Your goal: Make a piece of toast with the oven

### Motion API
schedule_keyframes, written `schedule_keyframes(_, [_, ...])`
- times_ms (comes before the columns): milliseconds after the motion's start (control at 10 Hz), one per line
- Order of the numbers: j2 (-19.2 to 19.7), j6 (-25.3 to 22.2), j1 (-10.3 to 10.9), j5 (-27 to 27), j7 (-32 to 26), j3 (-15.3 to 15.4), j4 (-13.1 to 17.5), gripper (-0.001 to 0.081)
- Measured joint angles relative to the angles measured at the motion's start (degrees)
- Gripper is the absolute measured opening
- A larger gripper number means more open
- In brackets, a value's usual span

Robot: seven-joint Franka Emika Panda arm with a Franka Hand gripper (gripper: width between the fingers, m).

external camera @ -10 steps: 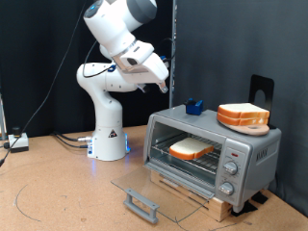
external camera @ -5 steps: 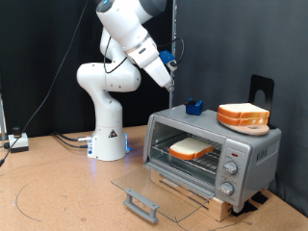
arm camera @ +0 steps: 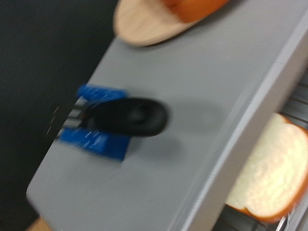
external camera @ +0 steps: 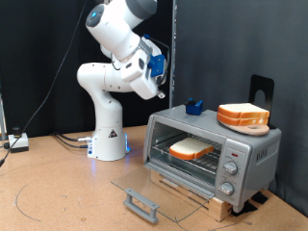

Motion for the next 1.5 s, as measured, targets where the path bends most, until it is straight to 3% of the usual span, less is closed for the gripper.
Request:
schedule_keyframes(100, [0.2, 1.0, -0.9, 0.8, 4.7, 0.4, -0.3, 0.0807])
schedule_keyframes(300, [0.4, -0.5, -0.8, -0.2, 1.9, 0.3, -0.2, 0.0807])
schedule_keyframes(600, [5.6, -2.0, -3.0, -1.2, 6.3, -0.9, 0.6, 0.0807])
schedule_keyframes(700, [7.5, 0.2, -4.2, -1.3, 6.6, -1.0, 0.7, 0.0807])
schedule_keyframes(1100, [13.3, 8.6, -7.7, -9.7, 3.3, -1.6, 1.0, 0.0807])
schedule_keyframes(1300, [15.0, 9.1, -8.3, -10.1, 2.5, -1.5, 1.7, 0.0807])
schedule_keyframes(1500, [15.7, 9.1, -8.9, -11.2, 5.6, -1.6, 1.7, 0.0807])
